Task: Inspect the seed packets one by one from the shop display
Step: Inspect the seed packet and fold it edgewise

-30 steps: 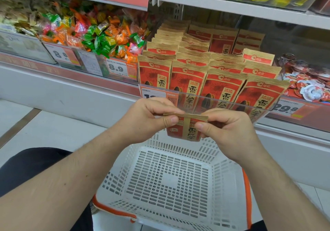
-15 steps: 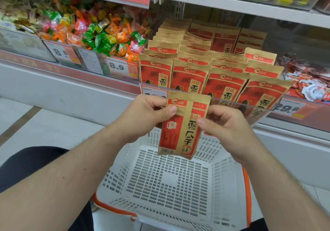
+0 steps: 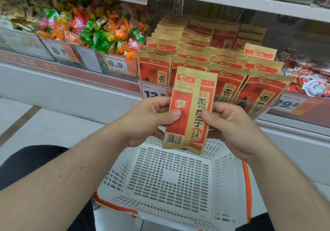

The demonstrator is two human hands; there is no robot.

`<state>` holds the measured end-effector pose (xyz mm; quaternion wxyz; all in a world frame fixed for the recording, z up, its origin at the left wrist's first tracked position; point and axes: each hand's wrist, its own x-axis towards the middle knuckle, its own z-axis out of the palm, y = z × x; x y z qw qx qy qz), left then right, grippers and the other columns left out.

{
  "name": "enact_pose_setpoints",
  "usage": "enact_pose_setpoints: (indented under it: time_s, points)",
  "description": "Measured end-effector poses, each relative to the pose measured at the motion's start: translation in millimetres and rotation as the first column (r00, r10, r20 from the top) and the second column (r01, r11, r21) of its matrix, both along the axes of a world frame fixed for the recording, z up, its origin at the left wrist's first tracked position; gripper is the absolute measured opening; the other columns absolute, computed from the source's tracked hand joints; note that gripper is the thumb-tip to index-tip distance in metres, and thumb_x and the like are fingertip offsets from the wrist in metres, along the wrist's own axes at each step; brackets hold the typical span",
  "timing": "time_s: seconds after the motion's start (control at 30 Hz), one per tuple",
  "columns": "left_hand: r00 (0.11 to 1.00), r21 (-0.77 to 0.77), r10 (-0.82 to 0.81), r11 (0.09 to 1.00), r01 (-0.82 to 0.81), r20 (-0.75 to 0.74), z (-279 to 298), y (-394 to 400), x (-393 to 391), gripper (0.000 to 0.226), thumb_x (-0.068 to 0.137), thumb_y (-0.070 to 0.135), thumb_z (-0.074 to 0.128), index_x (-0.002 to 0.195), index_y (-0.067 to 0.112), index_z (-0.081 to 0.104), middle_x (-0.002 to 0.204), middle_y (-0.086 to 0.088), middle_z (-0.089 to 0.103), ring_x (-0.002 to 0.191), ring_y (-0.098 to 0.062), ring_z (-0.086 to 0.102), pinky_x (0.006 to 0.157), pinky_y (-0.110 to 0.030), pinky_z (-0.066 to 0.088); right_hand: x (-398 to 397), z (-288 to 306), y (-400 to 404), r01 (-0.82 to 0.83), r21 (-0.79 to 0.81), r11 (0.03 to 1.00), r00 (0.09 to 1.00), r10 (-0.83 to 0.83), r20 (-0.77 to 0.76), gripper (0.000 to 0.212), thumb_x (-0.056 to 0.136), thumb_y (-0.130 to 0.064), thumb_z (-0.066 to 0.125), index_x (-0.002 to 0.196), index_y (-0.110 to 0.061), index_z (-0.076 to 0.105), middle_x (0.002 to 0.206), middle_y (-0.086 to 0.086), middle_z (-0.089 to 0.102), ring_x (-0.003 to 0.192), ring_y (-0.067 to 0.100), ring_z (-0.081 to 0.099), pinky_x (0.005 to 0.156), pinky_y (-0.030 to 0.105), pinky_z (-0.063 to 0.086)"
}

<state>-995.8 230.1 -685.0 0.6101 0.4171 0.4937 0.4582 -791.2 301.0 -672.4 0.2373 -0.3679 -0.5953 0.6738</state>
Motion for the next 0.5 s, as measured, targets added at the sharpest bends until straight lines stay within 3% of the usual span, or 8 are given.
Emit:
enact_pose_setpoints:
  time_s: [0.07, 0.17, 0.27, 0.5]
  points:
    - [0.998, -0.011, 0.028, 1.0, -0.028, 0.05, 3.3, 0.1, 0.6, 0.04, 0.079, 0.026, 0.063, 0.118, 0.015, 0.066, 0.109, -0.009, 0.074, 0.089, -0.025, 0.074, 0.063, -0.042, 0.063, 3.9, 1.1, 1.3, -0.078, -0.005, 0.997, 0.994, 0.078, 0.072, 0.044, 0.08, -0.026, 0.077, 0.118, -0.01, 0.063, 0.102, 0.016, 0.074, 0.091, 0.036, 0.072, 0.068, 0.036, 0.061]
    - [0.992, -0.049, 0.052, 0.998, -0.046, 0.116, 5.6, -1.2, 2.8, 0.037, 0.08, 0.027, 0.061, 0.115, 0.015, 0.067, 0.108, -0.01, 0.074, 0.086, -0.024, 0.073, 0.06, -0.04, 0.062, 7.2, 2.5, 0.5, -0.188, -0.031, 0.982, 0.972, 0.191, 0.134, 0.071, 0.059, -0.042, 0.09, 0.116, -0.01, 0.064, 0.1, 0.024, 0.073, 0.085, 0.045, 0.068, 0.057, 0.031, 0.058]
    - [0.989, -0.132, 0.03, 0.991, -0.011, 0.146, 4.4, -3.8, 6.0, 0.043, 0.084, 0.031, 0.058, 0.123, 0.014, 0.064, 0.12, -0.015, 0.07, 0.096, -0.029, 0.07, 0.063, -0.04, 0.062, 8.5, 3.2, 0.1, -0.223, -0.085, 0.971, 0.966, 0.231, 0.113, 0.092, 0.047, -0.052, 0.093, 0.118, -0.002, 0.062, 0.095, 0.028, 0.072, 0.068, 0.031, 0.071, 0.051, 0.028, 0.057]
    - [0.978, -0.208, 0.009, 0.978, 0.035, 0.209, 2.9, -5.1, 6.3, 0.053, 0.084, 0.033, 0.056, 0.134, 0.013, 0.058, 0.129, -0.019, 0.065, 0.107, -0.037, 0.064, 0.06, -0.036, 0.061, 9.7, 2.5, -0.3, -0.259, -0.157, 0.953, 0.959, 0.273, 0.073, 0.097, 0.046, -0.049, 0.094, 0.119, 0.004, 0.058, 0.085, 0.025, 0.072, 0.058, 0.022, 0.07, 0.048, 0.025, 0.057]
